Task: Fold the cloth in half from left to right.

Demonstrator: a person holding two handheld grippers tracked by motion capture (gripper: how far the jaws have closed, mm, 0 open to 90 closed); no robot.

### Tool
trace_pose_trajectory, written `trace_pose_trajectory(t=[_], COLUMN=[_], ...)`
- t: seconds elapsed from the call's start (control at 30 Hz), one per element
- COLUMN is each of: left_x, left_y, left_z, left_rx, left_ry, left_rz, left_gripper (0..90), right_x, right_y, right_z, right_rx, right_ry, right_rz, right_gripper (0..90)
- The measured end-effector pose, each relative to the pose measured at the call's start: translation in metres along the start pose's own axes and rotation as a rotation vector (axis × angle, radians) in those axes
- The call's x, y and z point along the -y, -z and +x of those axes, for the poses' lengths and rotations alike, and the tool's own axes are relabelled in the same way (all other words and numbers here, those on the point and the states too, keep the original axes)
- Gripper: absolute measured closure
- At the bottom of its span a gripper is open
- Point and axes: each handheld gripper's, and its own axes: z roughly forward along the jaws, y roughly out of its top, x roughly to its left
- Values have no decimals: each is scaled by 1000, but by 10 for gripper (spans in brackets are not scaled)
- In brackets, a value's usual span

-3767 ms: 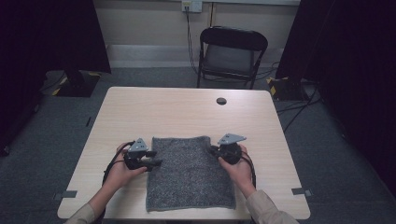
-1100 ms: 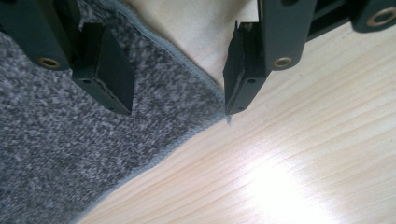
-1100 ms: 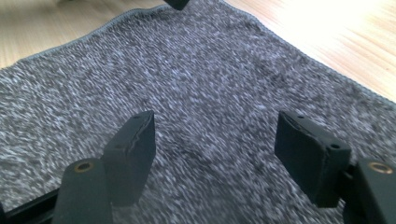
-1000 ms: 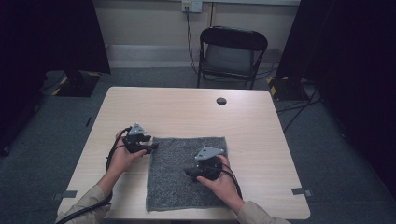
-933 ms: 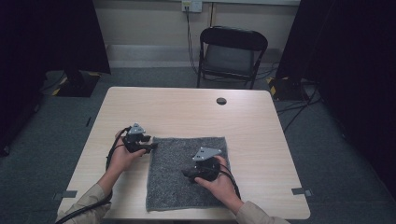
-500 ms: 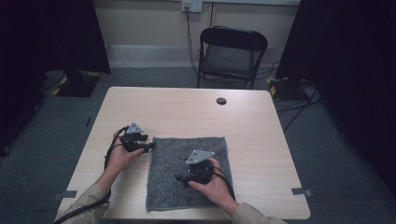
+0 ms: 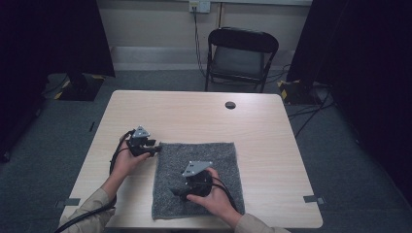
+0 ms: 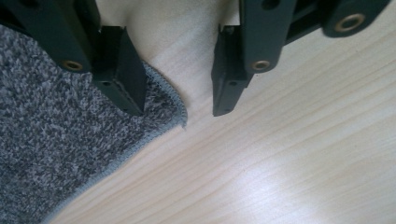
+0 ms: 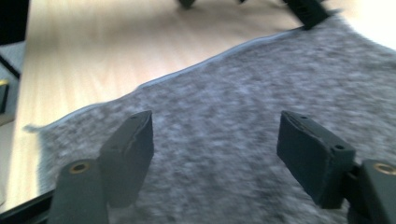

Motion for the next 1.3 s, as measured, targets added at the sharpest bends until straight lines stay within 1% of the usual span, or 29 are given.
trace_pose_trajectory(t=[0.07,0.1,0.13,0.17,0.23,0.3,0.33,0.37,0.47,0.5,0.53,0.57,0.6,0.63,0.73,0.77,0.8,0.83,0.87,0.93,0.97,1.03,1.07,1.1,1.13,1.17,1.2,1.23,1.3], left_x=[0,-1,-2,-3,-6,-7,-9,-13,-19,-21,-22,-22,-22,-22,-22,-22,-23,-23,-24,-23,-23,-22,-22,-22,-23,-23,-23,-24,-26], left_y=[0,-1,-2,-3,-6,-8,-10,-15,-21,-22,-23,-24,-24,-25,-25,-25,-25,-25,-25,-26,-26,-26,-27,-27,-27,-27,-27,-28,-28], left_z=[0,-1,-2,-3,-7,-8,-11,-16,-23,-24,-25,-24,-24,-23,-22,-22,-23,-23,-23,-23,-23,-23,-24,-24,-25,-25,-25,-27,-28], left_rx=[-3,1,5,5,7,9,15,16,18,17,10,4,7,10,11,11,10,12,12,18,19,23,25,24,27,27,21,25,23], left_ry=[1,-9,-9,-22,-20,-23,-22,-33,-43,-44,-38,-34,-30,-15,-14,-14,-18,-21,-31,-21,-19,-16,-8,-10,-10,-10,-17,-17,-34], left_rz=[-1,-1,-3,1,3,0,-2,3,11,16,20,18,17,10,13,13,17,18,21,15,13,8,1,4,5,5,6,9,22], left_gripper=[612,640,683,708,720,723,723,723,722,713,692,679,669,672,689,696,706,706,722,733,741,764,779,792,807,822,838,851,866], right_x=[1,2,3,5,9,10,10,12,19,21,21,20,18,14,5,5,4,4,5,7,9,10,10,10,11,11,11,11,11], right_y=[-4,-5,-7,-9,-11,-10,-8,-4,5,8,11,13,13,13,7,7,1,1,-5,-11,-13,-14,-14,-14,-13,-13,-13,-13,-13], right_z=[7,10,12,13,13,12,11,7,-2,-5,-6,-5,-4,-1,13,13,22,22,31,36,37,37,37,37,37,37,38,39,41], right_rx=[-24,-35,-39,-50,-52,-50,-47,-33,-11,-5,-4,-14,-24,-39,-96,-96,-151,-151,-185,-206,-211,-204,-196,-184,-179,-179,-170,-171,-168], right_ry=[29,40,56,69,96,91,93,96,73,62,46,35,37,50,93,93,126,126,149,166,168,176,181,191,190,190,204,206,213], right_rz=[22,41,59,79,100,92,99,108,99,99,89,67,57,43,21,21,28,28,49,78,88,79,79,72,68,68,63,62,61], right_gripper=[339,374,405,436,440,439,439,437,433,409,383,381,381,380,410,410,457,457,498,535,542,578,621,653,694,694,755,787,845])
